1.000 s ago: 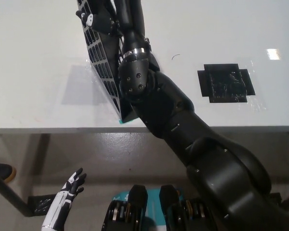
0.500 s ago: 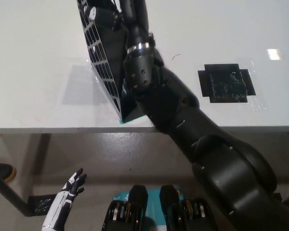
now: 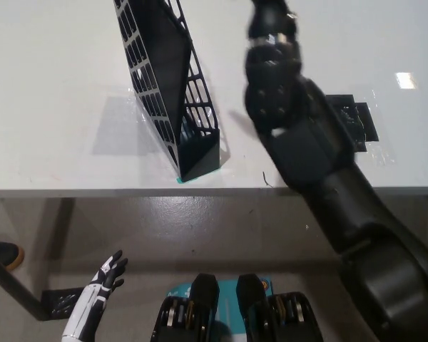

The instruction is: A notebook is kept standing on the table on the right hand side and a black shelf is kept on the left hand side and the robot uses its right hand to grab the notebook and places it in the shelf

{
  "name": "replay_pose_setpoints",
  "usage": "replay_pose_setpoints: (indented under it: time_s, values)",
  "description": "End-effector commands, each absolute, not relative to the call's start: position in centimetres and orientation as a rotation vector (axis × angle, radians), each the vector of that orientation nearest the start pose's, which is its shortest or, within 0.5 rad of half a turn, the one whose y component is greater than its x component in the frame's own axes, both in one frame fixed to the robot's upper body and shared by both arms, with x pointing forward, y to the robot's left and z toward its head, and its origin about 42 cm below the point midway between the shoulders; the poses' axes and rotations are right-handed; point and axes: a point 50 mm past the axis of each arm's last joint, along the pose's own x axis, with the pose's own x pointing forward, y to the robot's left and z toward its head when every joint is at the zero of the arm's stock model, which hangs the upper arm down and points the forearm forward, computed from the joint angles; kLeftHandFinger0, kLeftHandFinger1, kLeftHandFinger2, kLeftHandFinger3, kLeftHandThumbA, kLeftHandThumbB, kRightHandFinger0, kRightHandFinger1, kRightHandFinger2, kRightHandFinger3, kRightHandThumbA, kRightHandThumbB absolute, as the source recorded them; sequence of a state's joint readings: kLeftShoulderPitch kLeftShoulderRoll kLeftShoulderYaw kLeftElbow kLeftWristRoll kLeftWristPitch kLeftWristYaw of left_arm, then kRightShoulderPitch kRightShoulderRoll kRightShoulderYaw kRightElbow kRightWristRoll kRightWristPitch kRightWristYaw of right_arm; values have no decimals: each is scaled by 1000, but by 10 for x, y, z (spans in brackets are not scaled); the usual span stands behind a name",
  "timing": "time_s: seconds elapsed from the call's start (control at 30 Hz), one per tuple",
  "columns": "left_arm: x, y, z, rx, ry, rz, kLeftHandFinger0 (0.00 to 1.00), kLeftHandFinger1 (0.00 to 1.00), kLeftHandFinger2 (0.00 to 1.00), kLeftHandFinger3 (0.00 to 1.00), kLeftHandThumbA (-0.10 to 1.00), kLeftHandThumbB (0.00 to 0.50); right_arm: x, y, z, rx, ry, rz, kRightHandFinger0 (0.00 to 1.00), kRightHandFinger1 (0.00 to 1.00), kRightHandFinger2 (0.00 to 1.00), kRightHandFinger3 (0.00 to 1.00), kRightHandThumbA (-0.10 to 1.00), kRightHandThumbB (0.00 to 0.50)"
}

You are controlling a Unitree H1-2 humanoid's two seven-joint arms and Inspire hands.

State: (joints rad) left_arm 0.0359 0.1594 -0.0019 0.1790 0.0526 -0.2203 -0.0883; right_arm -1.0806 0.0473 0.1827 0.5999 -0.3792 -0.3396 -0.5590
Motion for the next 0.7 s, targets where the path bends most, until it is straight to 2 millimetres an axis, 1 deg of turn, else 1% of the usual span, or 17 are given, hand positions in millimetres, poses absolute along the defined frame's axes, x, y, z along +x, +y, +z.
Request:
replay_pose_setpoints:
  time_s: [0.0,0.03,0.07,0.1,0.17,0.2,0.23,0.27,0.3,0.33,0.37,0.4,0.43,0.5,0.53,0.57,0.67]
  values:
    - [270,271,67,259,-50,-114,1000,1000,1000,1000,1000,177,329,-145,488,-62,-1386,34,1000,1000,1000,1000,1000,418]
    - [273,269,69,258,-53,-120,1000,1000,1000,1000,1000,171,310,-154,464,-68,-1383,42,1000,1000,1000,1000,1000,390]
    - [273,269,70,257,-53,-120,1000,1000,1000,1000,1000,171,305,-156,457,-72,-1381,44,1000,1000,1000,1000,1000,389]
    - [274,268,69,253,-55,-119,1000,1000,1000,1000,1000,160,287,-160,431,-85,-1368,41,1000,1000,1000,1000,1000,388]
    - [275,267,70,254,-57,-121,1000,1000,1000,1000,1000,170,268,-164,403,-86,-1333,29,1000,1000,1000,1000,1000,399]
    - [275,267,70,250,-56,-122,1000,1000,1000,1000,1000,178,260,-165,383,-87,-1310,27,1000,1000,1000,1000,1000,402]
    - [275,268,71,246,-51,-124,1000,1000,1000,1000,1000,182,255,-164,364,-89,-1279,25,1000,1000,1000,1000,1000,426]
    - [274,269,72,240,-47,-127,1000,1000,1000,1000,1000,157,247,-163,340,-96,-1226,16,1000,1000,1000,1000,1000,424]
    - [274,269,72,240,-47,-128,1000,1000,1000,1000,1000,156,242,-164,325,-95,-1175,21,1000,1000,1000,1000,1000,438]
    - [275,269,72,241,-49,-129,1000,1000,1000,1000,1000,156,238,-165,313,-96,-1137,22,1000,1000,1000,1000,1000,423]
    - [277,268,72,243,-53,-126,1000,1000,1000,1000,1000,155,232,-169,287,-120,-1085,7,1000,1000,1000,1000,1000,350]
    - [276,268,72,242,-54,-123,1000,1000,1000,1000,1000,156,231,-170,282,-130,-1077,4,1000,1000,1000,1000,1000,323]
    - [276,268,71,243,-51,-123,1000,1000,1000,1000,1000,167,230,-172,259,-136,-1013,-15,1000,1000,1000,1000,1000,277]
    - [275,268,71,249,-46,-123,1000,1000,1000,1000,1000,169,231,-176,235,-140,-940,-26,1000,1000,1000,1000,1000,288]
    - [275,267,70,247,-49,-121,1000,1000,1000,1000,1000,168,235,-180,217,-133,-885,-32,1000,1000,1000,1000,1000,298]
    - [276,267,70,240,-50,-121,1000,1000,1000,1000,1000,167,238,-181,207,-122,-841,-37,1000,1000,1000,1000,1000,314]
    - [275,267,70,236,-51,-116,1000,1000,1000,1000,1000,162,251,-184,168,-130,-688,-73,1000,1000,1000,1000,1000,324]
